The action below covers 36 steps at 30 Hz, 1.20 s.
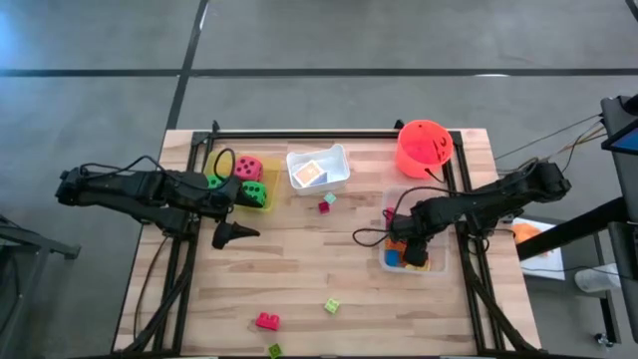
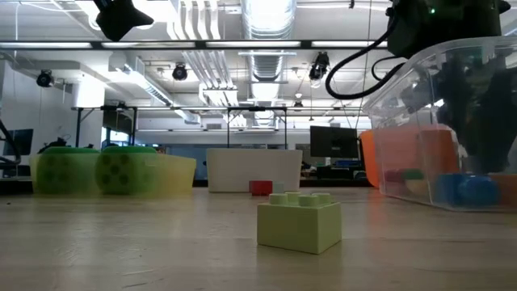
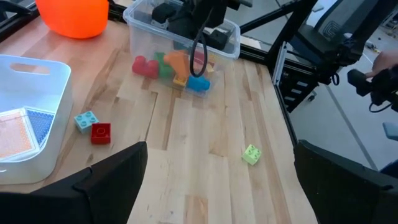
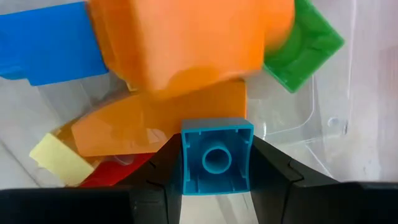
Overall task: Pick & Place Toys
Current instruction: Put the blue game piece into the transparent bin, then put the red game piece into the transparent bin
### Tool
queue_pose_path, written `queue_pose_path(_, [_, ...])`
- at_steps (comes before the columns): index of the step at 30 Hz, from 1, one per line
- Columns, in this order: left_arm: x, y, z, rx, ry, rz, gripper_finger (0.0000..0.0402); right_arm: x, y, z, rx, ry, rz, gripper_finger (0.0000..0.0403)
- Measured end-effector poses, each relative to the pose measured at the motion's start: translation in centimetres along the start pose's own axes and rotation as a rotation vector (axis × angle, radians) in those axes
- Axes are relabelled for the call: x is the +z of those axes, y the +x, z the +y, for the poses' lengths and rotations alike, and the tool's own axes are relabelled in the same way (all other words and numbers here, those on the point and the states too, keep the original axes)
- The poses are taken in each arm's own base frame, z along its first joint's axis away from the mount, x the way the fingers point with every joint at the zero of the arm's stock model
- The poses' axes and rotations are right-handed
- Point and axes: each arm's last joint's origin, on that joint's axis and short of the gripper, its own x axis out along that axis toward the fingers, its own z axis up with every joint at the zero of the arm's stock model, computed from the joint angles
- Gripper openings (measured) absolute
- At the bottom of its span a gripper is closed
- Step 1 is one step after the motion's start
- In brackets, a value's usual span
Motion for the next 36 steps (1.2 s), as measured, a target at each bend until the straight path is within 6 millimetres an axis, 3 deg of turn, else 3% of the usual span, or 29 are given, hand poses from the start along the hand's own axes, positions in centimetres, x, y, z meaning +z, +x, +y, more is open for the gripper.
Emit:
queue_pose_path(20, [0.0, 0.0, 0.0, 0.0, 0.0, 0.0, 0.0392, 0.06, -0.12, 0.06, 0.023, 0.0, -0.016, 0.0125])
queue_pose_path(29, [0.0, 0.0, 0.0, 0.0, 0.0, 0.0, 0.0392, 0.01, -0.14, 0.18, 0.058, 0.03, 0.005, 0.0246])
queue_pose_path(36, [0.0, 0.0, 0.0, 0.0, 0.0, 0.0, 0.0392, 0.01, -0.16, 0.19, 0.062, 0.033, 0.007, 0.0302])
